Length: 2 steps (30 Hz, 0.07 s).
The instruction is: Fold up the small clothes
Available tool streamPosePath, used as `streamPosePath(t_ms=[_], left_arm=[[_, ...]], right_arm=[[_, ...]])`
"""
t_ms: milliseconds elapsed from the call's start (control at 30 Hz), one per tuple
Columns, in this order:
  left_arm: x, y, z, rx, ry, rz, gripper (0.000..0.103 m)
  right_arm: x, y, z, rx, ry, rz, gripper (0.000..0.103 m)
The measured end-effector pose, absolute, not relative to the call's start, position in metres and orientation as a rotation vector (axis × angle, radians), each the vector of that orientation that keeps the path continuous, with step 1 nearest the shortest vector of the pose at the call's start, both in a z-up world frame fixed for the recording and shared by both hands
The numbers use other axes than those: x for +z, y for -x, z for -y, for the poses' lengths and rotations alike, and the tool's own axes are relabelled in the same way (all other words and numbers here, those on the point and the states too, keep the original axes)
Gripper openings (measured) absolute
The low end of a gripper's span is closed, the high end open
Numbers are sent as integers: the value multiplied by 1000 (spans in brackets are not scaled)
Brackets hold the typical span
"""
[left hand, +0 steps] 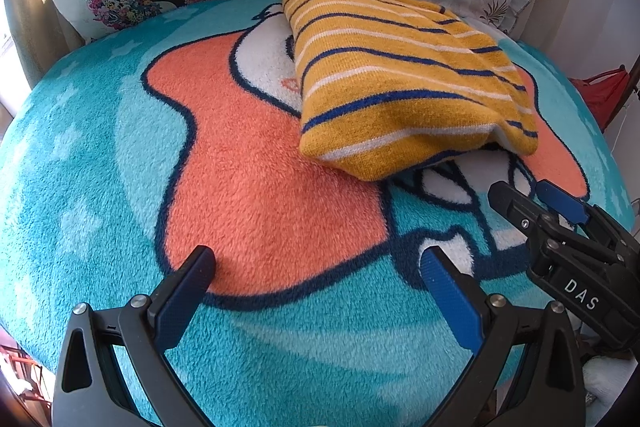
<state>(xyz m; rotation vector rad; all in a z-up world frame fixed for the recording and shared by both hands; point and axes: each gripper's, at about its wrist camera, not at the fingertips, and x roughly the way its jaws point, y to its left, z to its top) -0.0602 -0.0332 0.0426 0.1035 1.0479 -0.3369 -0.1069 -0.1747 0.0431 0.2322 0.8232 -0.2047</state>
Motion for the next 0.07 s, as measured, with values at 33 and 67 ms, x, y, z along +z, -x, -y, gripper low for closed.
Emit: streamPosePath(t_ms=[33, 67], left_arm=[[44, 60, 32, -333, -100, -1045, 102], [44, 58, 29, -328, -95, -1045, 102]], right_arm=[[44, 106, 175, -204, -230, -823, 81], [44, 106, 175, -203, -228, -823, 81]])
